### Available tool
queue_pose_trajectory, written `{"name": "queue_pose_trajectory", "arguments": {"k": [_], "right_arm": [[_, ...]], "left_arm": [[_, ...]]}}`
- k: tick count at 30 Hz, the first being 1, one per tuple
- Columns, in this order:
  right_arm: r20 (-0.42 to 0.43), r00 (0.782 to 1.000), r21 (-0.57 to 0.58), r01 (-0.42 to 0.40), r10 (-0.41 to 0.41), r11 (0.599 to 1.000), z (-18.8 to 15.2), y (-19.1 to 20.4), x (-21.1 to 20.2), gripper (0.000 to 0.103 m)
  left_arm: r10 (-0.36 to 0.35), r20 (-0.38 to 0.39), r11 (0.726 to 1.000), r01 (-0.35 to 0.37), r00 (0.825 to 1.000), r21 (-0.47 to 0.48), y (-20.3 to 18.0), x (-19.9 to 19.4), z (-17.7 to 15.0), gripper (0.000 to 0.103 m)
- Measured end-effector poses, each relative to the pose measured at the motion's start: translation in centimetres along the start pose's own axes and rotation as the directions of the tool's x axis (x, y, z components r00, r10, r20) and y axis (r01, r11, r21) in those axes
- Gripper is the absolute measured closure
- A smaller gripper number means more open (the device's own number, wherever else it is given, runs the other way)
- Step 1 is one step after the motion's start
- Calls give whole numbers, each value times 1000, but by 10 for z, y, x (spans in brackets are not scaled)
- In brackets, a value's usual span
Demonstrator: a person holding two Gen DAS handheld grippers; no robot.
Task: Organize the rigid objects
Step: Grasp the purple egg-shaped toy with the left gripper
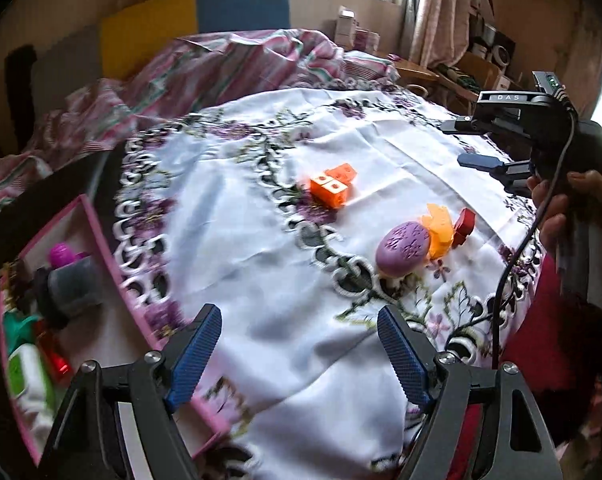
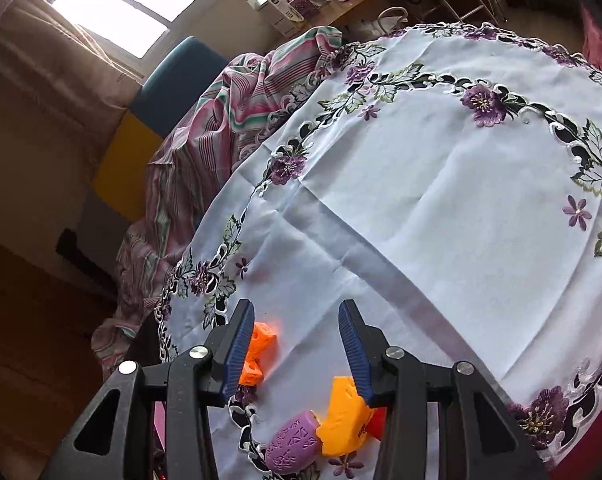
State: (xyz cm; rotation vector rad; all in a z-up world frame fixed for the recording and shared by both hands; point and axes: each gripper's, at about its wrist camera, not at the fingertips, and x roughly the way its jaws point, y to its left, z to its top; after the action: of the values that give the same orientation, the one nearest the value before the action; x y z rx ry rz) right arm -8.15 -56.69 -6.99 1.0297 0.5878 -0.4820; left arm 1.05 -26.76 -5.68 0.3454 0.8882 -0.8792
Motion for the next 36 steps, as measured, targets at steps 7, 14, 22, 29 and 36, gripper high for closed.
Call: {"name": "queue_pose_trajectory", "arguments": {"k": [7,14,22,29,36], "right_arm": [[1,1000,15,-19,19,1000,1,-3,-1,57],[-11,1000,22,-28,28,999,1,-3,1,57],[-12,999,30,-32,33,999,1,-4,3,57],[-16,999,34,-33,34,999,2,-4,3,57],[-19,1000,2,-19,19,1000,1,1,5,57]], "left_arm": [[-83,-40,989,88,996,120,-27,34,24,29],[-143,-77,951,158,987,265,-66,65,45,27],[-178,-130,926,211,975,314,-81,97,56,27],[-186,-168,912,233,968,338,-84,118,51,59],[-166,-60,972,174,984,160,-51,82,49,59]]}}
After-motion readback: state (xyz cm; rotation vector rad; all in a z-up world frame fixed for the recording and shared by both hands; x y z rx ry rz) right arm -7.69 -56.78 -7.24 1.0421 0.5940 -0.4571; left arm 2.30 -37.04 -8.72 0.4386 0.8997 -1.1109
